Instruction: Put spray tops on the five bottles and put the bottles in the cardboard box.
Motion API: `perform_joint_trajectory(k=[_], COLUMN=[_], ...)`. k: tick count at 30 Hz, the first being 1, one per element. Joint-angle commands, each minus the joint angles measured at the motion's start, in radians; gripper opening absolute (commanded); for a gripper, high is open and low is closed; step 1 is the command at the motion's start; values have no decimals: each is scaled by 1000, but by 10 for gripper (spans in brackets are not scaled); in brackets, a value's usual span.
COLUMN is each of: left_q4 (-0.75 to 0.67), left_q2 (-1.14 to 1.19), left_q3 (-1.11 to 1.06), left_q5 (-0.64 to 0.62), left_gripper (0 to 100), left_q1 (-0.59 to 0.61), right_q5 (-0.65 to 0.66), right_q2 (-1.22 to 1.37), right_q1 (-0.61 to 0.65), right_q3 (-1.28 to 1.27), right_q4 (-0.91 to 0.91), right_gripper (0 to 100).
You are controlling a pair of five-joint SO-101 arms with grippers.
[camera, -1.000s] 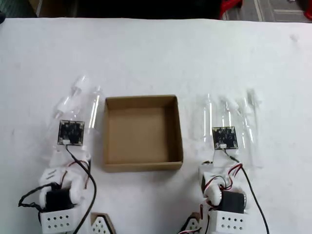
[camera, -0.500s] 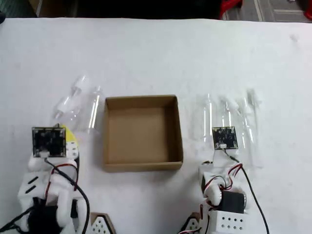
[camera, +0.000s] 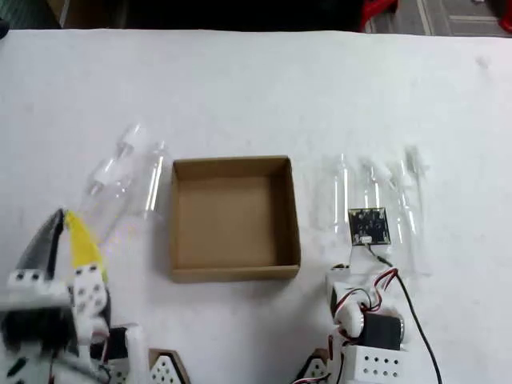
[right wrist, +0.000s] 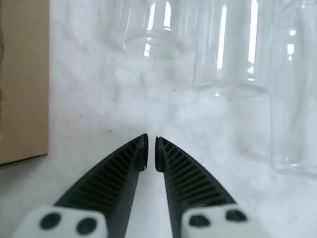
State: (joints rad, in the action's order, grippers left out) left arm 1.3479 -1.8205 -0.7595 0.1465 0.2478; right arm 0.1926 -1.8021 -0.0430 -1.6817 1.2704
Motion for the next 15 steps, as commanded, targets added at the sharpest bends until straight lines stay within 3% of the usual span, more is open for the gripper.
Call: perform_joint_trajectory(k=[1,8,12,15], left_q4=[6,78,49,6], left_q2=[-4,-4,-4,-4], left_q3=[127,137,137,129], left_q5=[-9,3,157,153], left_gripper=[24,24,43,54], left_q1=[-13,-10,-16,-15], right_q5=[-9,-9,-9,-9], right_q2=[-2,-2,-2,-2], right_q1=[-4,-4,-4,-4], right_q3=[-9,-9,-9,-9], right_q4=[4,4,4,4], right_gripper=[15,15,15,15])
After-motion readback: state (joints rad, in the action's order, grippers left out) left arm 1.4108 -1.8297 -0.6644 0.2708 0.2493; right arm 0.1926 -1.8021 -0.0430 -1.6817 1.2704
